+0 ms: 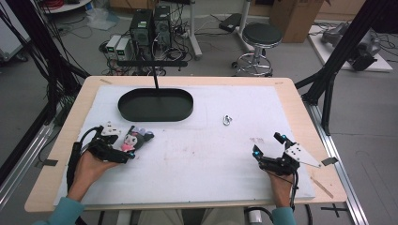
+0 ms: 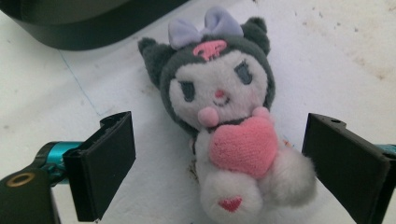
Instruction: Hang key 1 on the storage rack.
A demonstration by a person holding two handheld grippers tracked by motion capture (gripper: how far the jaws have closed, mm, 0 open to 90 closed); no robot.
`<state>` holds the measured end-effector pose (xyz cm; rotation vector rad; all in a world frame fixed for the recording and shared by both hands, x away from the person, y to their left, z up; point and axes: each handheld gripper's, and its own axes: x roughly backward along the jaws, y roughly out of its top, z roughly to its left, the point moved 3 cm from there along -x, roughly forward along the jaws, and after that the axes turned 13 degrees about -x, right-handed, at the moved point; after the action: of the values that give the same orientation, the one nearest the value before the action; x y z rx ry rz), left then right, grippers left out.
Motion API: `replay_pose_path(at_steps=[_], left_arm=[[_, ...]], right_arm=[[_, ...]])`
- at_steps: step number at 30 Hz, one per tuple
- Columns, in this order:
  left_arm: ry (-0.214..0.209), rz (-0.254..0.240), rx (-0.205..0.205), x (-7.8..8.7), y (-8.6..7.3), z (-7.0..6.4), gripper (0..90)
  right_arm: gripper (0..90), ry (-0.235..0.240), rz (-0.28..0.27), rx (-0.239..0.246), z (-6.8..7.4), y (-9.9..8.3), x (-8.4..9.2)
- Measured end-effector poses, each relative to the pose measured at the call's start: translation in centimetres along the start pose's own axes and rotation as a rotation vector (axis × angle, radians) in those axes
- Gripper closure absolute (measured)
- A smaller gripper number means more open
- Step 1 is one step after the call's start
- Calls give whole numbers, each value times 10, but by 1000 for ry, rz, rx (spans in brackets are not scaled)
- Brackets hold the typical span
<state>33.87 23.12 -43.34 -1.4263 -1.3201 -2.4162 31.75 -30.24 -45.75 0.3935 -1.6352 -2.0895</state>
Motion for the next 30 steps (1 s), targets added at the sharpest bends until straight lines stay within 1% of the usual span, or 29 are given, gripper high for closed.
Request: replay_pose_path(at_steps=[3, 4, 5, 7, 8, 9, 10, 12, 13, 14, 15, 16, 17, 18, 19, 21, 23, 24, 25, 26, 27, 30], left_arm=[[-5, 24, 6, -3, 0, -2, 106], [-18, 48, 6, -5, -1, -2, 122], [-18, 48, 6, -5, -1, -2, 130], [-22, 66, 9, -7, -1, -4, 135], [-30, 73, 11, -8, -1, -5, 174], [-34, 78, 12, -9, -1, -5, 174], [-45, 95, 14, -10, -2, -6, 215], [-46, 100, 15, -11, -2, -7, 246], [-47, 109, 14, -11, -2, -7, 246], [-54, 113, 18, -11, -2, -7, 284], [-58, 117, 20, -11, -2, -7, 284], [-61, 118, 22, -12, -2, -8, 338], [-67, 119, 25, -11, -2, -8, 338], [-71, 118, 28, -11, -2, -8, 389], [-68, 121, 32, -11, -2, -8, 389], [-63, 130, 37, -10, -2, -9, 435], [-64, 137, 33, -10, -2, -9, 448], [-64, 134, 21, -9, -2, -10, 473], [-64, 134, 21, -9, -2, -10, 487], [-62, 131, 2, -9, -2, -11, 495], [-62, 131, 2, -9, -2, -11, 500], [-59, 133, -35, -9, -2, -11, 508]], right_arm=[[7, 2, -1, 0, 0, 0, 0], [8, 1, -1, -2, 0, 0, 0], [8, 1, -1, -2, 0, 0, 0], [7, -1, 0, 0, 0, 0, 0], [8, 0, 0, 0, 0, 0, 0], [8, 0, 0, 0, 0, 0, 0], [8, 1, 0, 0, 0, 0, 0], [8, 1, 0, 0, 0, 0, 0], [8, 1, 0, 0, 0, 0, 0], [8, 5, -2, -1, 0, 0, 0], [8, 5, -2, -1, 0, 0, 0], [7, 3, -1, 0, 0, 0, 0], [7, 3, -1, 0, 0, 0, 0], [7, 5, -3, -4, 0, 0, 0], [7, 5, -3, -4, 0, 0, 0], [8, 4, -2, -10, 0, 0, 0], [7, 1, -2, -6, 0, 0, 0], [7, 3, -2, -6, 0, 0, 0], [7, 3, -2, -6, 0, 0, 0], [7, 3, -3, -6, 0, 0, 0], [7, 3, -3, -6, 0, 0, 0], [7, 5, -4, -5, 0, 0, 0]])
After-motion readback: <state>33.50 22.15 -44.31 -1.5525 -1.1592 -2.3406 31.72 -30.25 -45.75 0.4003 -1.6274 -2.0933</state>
